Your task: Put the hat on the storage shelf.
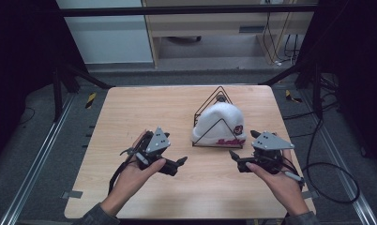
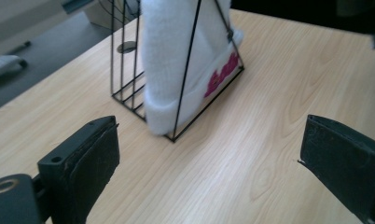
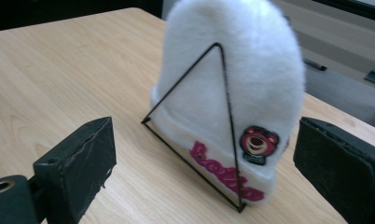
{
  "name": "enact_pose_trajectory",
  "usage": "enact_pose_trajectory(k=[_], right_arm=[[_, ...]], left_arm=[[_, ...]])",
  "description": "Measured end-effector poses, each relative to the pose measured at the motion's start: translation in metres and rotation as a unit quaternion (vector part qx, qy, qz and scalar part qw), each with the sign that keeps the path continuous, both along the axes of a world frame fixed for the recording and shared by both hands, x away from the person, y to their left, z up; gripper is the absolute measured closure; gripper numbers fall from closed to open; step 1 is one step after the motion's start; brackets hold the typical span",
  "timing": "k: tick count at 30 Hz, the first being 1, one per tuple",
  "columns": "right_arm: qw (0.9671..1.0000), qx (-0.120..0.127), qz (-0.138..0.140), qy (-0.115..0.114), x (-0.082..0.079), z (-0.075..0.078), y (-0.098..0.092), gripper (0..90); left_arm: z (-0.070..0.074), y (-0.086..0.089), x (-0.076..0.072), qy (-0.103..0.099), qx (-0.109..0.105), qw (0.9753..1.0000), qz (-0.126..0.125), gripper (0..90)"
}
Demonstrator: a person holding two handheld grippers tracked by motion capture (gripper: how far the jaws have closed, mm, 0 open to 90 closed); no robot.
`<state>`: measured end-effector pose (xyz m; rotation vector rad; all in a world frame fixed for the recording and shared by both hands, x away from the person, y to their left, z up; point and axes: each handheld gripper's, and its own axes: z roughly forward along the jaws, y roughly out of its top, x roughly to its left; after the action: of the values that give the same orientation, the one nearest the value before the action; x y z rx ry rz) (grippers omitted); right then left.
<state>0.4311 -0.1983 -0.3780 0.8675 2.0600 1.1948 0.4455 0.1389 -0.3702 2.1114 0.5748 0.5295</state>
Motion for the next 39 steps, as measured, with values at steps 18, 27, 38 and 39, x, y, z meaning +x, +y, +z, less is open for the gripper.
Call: enact_pose_trajectory(k=[18, 27, 38, 39], right_arm=[[0.9997, -0.011, 0.017, 0.009, 0.012, 0.002, 0.037, 9.3], [0.9996, -0.011, 0.021, 0.018, 0.024, 0.000, 0.053, 9.9], [0.9985, -0.017, 0.036, 0.038, 0.031, -0.011, 0.079, 8.9], [0.9984, -0.017, 0.037, 0.039, 0.031, -0.012, 0.081, 8.9]], left_arm=[[-0.041, 0.061, -0.014, 0.025, 0.006, 0.9984, 0.050, 4.4], [-0.059, 0.092, -0.014, 0.041, -0.002, 0.9959, 0.080, 4.6], [-0.073, 0.125, -0.016, 0.057, -0.026, 0.9918, 0.111, 4.6], [-0.074, 0.128, -0.016, 0.060, -0.029, 0.9912, 0.114, 4.7]])
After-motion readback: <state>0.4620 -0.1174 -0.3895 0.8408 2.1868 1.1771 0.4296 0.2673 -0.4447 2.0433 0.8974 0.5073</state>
